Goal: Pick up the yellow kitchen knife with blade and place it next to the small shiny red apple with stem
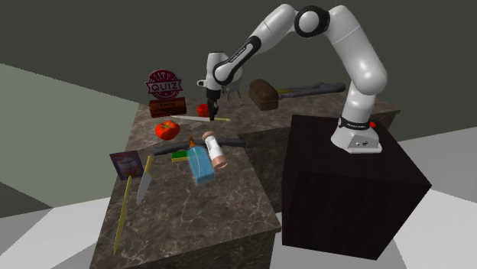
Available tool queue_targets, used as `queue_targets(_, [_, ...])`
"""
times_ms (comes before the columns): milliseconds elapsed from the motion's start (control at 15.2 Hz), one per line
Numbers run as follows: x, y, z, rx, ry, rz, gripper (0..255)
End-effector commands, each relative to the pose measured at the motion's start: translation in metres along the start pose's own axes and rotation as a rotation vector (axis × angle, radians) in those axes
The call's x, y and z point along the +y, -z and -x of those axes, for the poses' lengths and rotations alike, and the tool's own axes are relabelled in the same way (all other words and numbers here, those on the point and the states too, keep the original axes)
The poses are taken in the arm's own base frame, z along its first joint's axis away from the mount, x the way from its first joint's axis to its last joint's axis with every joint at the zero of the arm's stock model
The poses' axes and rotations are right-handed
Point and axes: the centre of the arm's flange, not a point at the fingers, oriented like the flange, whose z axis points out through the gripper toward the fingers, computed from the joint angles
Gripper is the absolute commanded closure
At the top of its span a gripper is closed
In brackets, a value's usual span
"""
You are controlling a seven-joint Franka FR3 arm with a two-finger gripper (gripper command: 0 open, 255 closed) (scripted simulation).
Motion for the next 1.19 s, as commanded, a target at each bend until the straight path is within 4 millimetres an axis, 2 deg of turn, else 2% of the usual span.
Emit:
queue_targets(0, [0.000,-0.010,0.001,0.000,0.000,0.000,255])
queue_targets(924, [0.005,-0.083,0.014,0.000,0.000,0.000,255])
queue_targets(1122, [0.005,-0.083,0.014,0.000,0.000,0.000,255])
